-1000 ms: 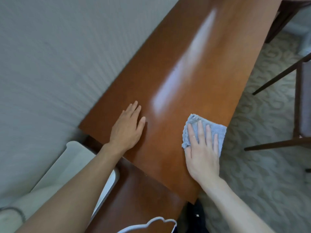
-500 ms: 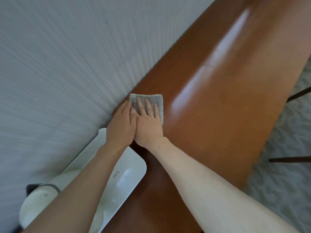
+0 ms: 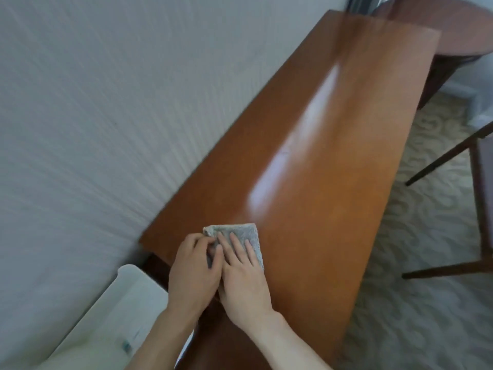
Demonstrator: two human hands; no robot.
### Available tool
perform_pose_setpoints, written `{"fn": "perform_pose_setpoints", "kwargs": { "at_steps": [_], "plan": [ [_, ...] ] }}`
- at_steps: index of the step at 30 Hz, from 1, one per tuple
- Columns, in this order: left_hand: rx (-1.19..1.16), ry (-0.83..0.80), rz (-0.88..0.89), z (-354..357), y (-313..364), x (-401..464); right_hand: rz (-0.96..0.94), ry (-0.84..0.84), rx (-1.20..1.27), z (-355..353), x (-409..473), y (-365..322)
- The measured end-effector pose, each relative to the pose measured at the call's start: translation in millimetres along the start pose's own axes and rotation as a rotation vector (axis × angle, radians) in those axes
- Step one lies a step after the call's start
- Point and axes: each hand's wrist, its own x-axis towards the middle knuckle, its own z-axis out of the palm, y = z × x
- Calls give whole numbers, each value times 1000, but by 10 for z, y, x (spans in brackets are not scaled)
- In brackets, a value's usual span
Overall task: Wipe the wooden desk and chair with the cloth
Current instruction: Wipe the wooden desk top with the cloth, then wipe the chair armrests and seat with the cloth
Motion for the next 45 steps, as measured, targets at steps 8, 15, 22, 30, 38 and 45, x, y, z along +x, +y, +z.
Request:
{"fn": "perform_pose_setpoints", "kwargs": {
  "at_steps": [8, 15, 22, 30, 38, 45],
  "plan": [
    [-167, -149, 99, 362, 876, -68, 252, 86, 195, -502, -520, 645],
    [-659, -292, -21, 76, 1922, 312, 690, 367, 1013, -1747, -284, 1020],
    [-840, -478, -35, -751, 3042, 22, 791, 462, 1784, -3236, -795, 890],
    [-1029, -769, -18, -1672, 4314, -533, 649, 526, 1954, -4721, -1687, 807],
    [-1047, -797, 152, -1950, 5699, -1549, 568, 745, 1761, -5821, -2988, 1006],
    [-1011, -889, 245, -1654, 6779, -2405, 669, 914, 1656, -6412, -4288, 1435]
  ]
}}
